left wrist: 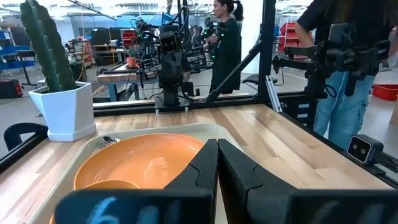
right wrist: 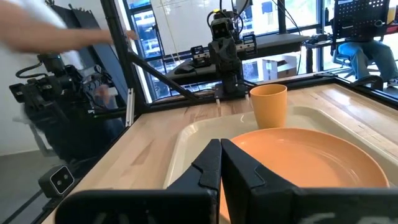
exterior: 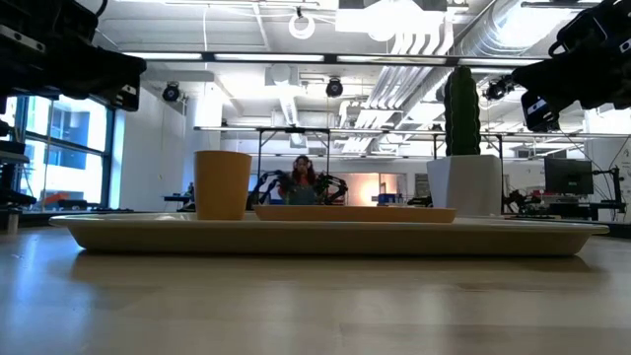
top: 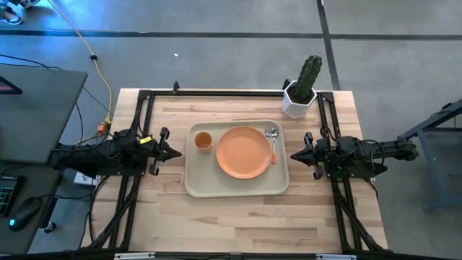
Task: Pick and place plate/cup/fork/spoon on tray
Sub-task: Return to Home Position
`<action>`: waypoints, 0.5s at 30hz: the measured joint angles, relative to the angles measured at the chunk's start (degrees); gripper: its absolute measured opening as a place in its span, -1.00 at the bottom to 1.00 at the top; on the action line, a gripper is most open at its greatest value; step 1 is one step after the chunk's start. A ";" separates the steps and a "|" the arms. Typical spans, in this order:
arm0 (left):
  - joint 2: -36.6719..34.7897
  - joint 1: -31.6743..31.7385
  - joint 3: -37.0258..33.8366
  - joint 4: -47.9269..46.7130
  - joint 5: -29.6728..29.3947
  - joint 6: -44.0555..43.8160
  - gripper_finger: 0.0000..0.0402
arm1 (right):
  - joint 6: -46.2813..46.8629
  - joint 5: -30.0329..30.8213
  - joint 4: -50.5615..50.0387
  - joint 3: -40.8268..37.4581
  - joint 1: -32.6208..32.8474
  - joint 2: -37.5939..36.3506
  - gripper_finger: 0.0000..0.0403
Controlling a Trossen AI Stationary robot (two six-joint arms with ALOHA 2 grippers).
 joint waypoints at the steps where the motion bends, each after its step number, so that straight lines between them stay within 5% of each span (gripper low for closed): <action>1: 0.00 0.00 0.00 0.00 0.00 0.00 -1.00 | 0.06 0.00 -0.01 0.00 0.00 -0.01 -1.00; 15: 0.04 -1.55 0.00 0.02 -0.09 -0.02 -1.00 | 0.09 0.00 -0.02 0.00 0.00 0.01 -1.00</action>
